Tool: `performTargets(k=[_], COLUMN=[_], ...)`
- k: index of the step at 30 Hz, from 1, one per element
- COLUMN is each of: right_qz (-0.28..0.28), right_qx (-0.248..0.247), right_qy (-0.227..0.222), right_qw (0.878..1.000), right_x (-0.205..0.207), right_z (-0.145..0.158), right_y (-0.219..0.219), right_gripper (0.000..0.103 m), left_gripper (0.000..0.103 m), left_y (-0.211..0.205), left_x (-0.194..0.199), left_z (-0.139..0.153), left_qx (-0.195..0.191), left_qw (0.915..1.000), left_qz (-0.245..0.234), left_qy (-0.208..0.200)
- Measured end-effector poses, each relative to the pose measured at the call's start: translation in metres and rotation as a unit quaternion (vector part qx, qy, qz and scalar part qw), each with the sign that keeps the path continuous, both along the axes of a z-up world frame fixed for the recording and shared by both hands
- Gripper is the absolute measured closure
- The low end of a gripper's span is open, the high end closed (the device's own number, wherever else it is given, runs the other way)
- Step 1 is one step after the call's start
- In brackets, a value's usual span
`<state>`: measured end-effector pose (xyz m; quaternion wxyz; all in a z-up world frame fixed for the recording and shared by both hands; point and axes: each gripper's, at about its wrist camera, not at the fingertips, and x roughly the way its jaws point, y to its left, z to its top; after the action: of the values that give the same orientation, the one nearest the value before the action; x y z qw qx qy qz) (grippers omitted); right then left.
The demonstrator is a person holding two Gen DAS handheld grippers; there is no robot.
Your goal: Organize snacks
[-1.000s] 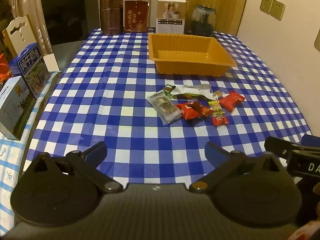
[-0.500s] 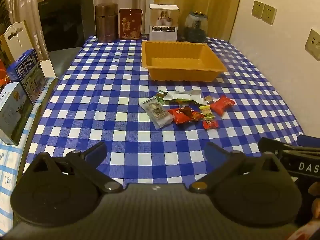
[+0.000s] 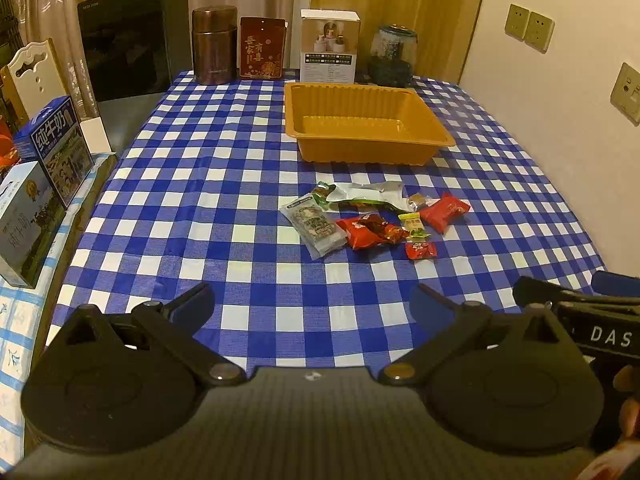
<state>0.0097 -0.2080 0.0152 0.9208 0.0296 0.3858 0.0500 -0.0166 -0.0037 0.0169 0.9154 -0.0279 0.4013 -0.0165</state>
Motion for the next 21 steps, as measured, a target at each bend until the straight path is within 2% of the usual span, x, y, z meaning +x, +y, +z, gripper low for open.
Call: performTargets(k=[21], right_qz=[-0.001], right_qx=[-0.001], right_qy=[-0.001], right_qw=[1.000], right_x=[0.0002], right_z=[0.0002], right_y=[0.0000], right_gripper=[0.000], left_gripper=[0.000], left_y=[0.0011], left_x=[0.0000], left_z=[0.0007], left_qx=[-0.003], left_qw=[1.0000], left_qz=[0.000], left_qy=[0.000])
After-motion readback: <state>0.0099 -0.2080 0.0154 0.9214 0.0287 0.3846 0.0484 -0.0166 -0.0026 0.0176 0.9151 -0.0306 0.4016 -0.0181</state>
